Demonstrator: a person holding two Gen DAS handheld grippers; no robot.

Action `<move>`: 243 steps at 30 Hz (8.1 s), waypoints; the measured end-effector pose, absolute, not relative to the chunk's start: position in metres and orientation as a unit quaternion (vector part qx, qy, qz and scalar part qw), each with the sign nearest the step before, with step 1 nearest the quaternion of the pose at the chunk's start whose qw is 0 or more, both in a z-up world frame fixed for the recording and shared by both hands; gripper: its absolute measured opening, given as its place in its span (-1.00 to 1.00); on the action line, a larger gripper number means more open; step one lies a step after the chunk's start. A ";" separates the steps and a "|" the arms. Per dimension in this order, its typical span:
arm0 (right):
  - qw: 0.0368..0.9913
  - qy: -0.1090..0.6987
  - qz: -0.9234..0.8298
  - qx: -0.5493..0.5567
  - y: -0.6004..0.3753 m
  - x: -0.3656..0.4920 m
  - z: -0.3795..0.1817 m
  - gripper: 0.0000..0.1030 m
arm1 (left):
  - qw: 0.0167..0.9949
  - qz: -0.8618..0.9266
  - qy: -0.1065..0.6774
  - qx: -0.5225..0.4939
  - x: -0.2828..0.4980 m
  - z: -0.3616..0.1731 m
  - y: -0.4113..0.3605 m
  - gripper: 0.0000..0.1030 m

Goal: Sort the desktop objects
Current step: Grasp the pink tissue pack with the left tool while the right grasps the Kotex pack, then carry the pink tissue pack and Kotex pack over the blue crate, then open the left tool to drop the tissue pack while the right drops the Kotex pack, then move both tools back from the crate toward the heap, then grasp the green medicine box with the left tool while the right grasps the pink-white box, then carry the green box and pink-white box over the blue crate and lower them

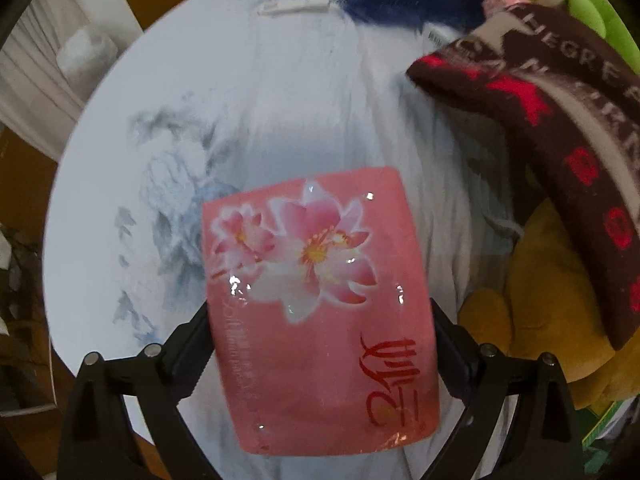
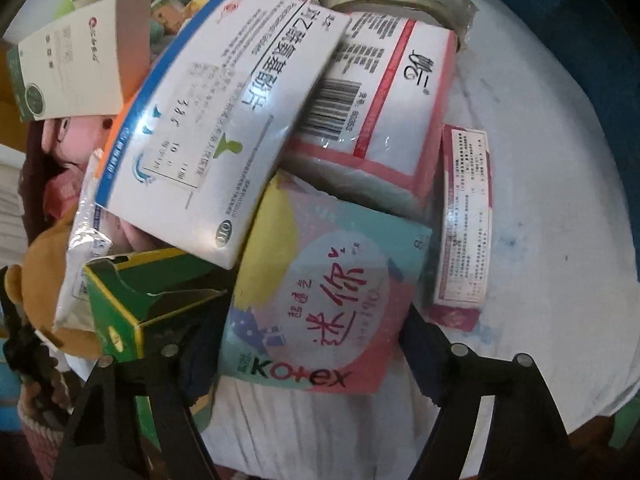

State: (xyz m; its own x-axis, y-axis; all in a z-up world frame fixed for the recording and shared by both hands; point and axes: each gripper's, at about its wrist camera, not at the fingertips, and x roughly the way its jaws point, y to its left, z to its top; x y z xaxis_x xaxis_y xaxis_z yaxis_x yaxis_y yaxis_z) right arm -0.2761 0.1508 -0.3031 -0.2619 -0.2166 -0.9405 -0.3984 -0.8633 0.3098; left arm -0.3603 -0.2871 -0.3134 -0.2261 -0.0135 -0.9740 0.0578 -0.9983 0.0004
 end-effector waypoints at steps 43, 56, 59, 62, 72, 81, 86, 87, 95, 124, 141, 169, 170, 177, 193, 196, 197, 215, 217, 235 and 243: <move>0.157 0.063 0.918 -0.360 0.108 -0.194 -0.101 0.34 | -0.164 -0.926 -0.093 0.328 -0.256 -0.094 -0.158 0.79; 0.189 0.041 0.939 -0.284 0.144 -0.145 -0.045 0.33 | -0.189 -0.932 -0.102 0.292 -0.224 -0.073 -0.084 0.79; 0.194 0.030 0.946 -0.259 0.174 -0.130 -0.028 0.33 | -0.201 -0.935 -0.092 0.279 -0.214 -0.058 -0.037 0.79; 0.200 0.014 0.948 -0.246 0.215 -0.117 -0.012 0.33 | -0.216 -0.937 -0.082 0.262 -0.202 -0.040 0.016 0.79; 0.231 -0.029 0.947 -0.221 0.379 -0.070 0.015 0.33 | -0.257 -0.941 -0.063 0.212 -0.158 0.023 0.216 0.79; 0.255 -0.020 0.933 -0.254 0.507 -0.048 0.001 0.33 | -0.289 -0.917 -0.104 0.254 -0.142 0.019 0.354 0.79; 0.270 -0.026 0.923 -0.274 0.546 -0.045 -0.016 0.33 | -0.288 -0.905 -0.128 0.284 -0.136 0.001 0.392 0.80; 0.268 -0.024 0.922 -0.278 0.552 -0.045 -0.019 0.33 | -0.288 -0.903 -0.132 0.290 -0.135 -0.002 0.400 0.80; 0.268 -0.029 0.916 -0.298 0.579 -0.052 -0.032 0.35 | -0.275 -0.898 -0.129 0.319 -0.145 -0.010 0.418 0.82; 0.206 0.001 0.938 -0.279 0.509 -0.030 -0.010 0.99 | -0.231 -0.937 -0.079 0.250 -0.116 0.027 0.310 0.93; 0.106 -0.037 0.962 -0.250 0.354 -0.109 0.014 1.00 | -0.145 -0.954 -0.014 0.261 -0.174 0.009 0.116 0.94; 0.094 0.036 0.884 -0.456 0.199 -0.207 -0.159 1.00 | -0.178 -0.865 -0.087 0.461 -0.221 -0.172 -0.042 0.94; 0.092 0.037 0.882 -0.461 0.200 -0.207 -0.163 1.00 | -0.175 -0.864 -0.088 0.464 -0.216 -0.176 -0.042 0.94; 0.066 0.043 0.860 -0.504 0.206 -0.211 -0.210 1.00 | -0.132 -0.854 -0.064 0.499 -0.199 -0.211 -0.050 0.94; 0.059 0.117 0.807 -0.576 0.212 -0.233 -0.321 0.99 | -0.107 -0.833 -0.045 0.542 -0.230 -0.286 -0.037 0.48; 0.093 0.084 0.800 -0.587 0.207 -0.237 -0.338 1.00 | -0.107 -0.829 -0.047 0.546 -0.233 -0.298 -0.034 0.48; 0.099 0.072 0.798 -0.590 0.205 -0.237 -0.341 1.00 | -0.106 -0.825 -0.045 0.553 -0.234 -0.303 -0.035 0.48; 0.099 0.114 0.839 -0.523 0.219 -0.214 -0.340 0.39 | -0.103 -0.809 -0.069 0.574 -0.247 -0.317 -0.027 0.90; 0.092 0.115 0.842 -0.519 0.219 -0.219 -0.338 0.39 | -0.099 -0.814 -0.064 0.568 -0.245 -0.311 -0.028 0.53; 0.083 0.099 0.848 -0.514 0.225 -0.199 -0.342 -0.45 | -0.120 -0.863 -0.057 0.486 -0.228 -0.221 -0.015 0.07; 0.062 0.101 0.897 -0.425 0.217 -0.173 -0.247 -0.45 | -0.134 -0.891 -0.057 0.430 -0.202 -0.170 -0.019 0.07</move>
State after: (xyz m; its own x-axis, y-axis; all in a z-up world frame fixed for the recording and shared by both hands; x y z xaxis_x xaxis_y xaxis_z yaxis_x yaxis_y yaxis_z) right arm -0.1730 0.2166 -0.2471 -0.6311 0.0263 -0.7752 -0.1979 -0.9718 0.1281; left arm -0.2021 -0.0189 -0.1700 -0.5941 0.1908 -0.7814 -0.2880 -0.9575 -0.0148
